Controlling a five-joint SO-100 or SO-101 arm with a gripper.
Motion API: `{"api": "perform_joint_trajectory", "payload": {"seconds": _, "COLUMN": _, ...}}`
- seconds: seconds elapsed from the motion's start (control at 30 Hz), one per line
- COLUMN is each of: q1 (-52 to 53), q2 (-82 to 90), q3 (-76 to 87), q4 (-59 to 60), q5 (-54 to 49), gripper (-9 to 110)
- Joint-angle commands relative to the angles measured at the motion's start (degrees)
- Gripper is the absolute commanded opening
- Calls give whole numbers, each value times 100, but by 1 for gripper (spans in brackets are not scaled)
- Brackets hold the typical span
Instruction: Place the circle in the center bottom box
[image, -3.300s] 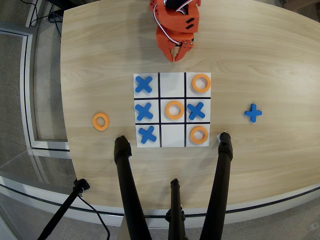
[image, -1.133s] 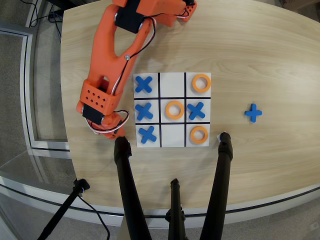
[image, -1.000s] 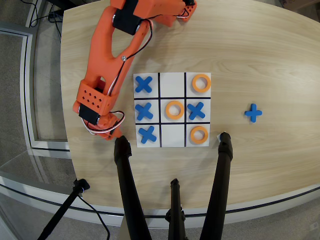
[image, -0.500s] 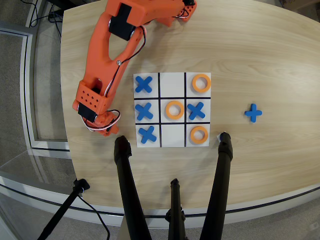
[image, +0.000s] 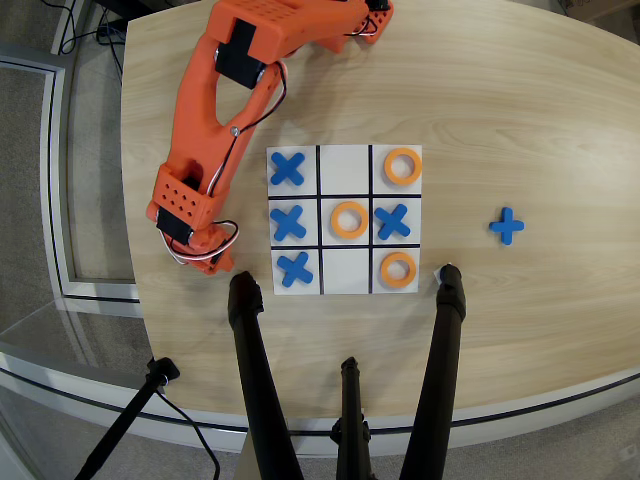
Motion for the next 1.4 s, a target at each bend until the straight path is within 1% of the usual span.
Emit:
{"api": "perform_joint_trajectory", "payload": {"seconds": 0.0, "q1": 53, "q2": -26, "q3": 70, "q4": 44, "q5": 53, "gripper": 22}}
{"api": "perform_joint_trajectory", "payload": {"seconds": 0.03, "q1": 62, "q2": -26, "q3": 70, "q4": 53, "q5": 62, "gripper": 21}}
{"api": "perform_joint_trajectory", "payload": {"seconds": 0.23, "q1": 114, "q2": 44, "q3": 211, "q4": 62, "q5": 105, "gripper": 7}}
{"api": "perform_joint_trajectory", "payload": {"seconds": 0.33, "q1": 149, "q2": 70, "q3": 272, "q4": 70, "q5": 114, "gripper": 4}}
{"api": "perform_joint_trajectory", "payload": {"seconds": 0.87, "q1": 299, "q2": 290, "q3": 615, "q4": 114, "q5": -18, "gripper": 2}}
{"api": "perform_joint_trajectory", "payload": {"seconds": 1.0, "q1": 334, "q2": 703, "q3": 1239, "q4": 79, "q5": -220, "gripper": 0}}
{"api": "perform_joint_trajectory", "payload": {"seconds": 1.13, "q1": 264, "q2": 1485, "q3": 2303, "q4": -44, "q5": -308, "gripper": 0}}
{"api": "perform_joint_trajectory", "payload": {"seconds": 1.23, "q1": 44, "q2": 2171, "q3": 2839, "q4": -132, "q5": 79, "gripper": 0}}
{"api": "perform_joint_trajectory", "payload": {"seconds": 1.37, "q1": -422, "q2": 2953, "q3": 2628, "q4": 413, "q5": 888, "gripper": 0}}
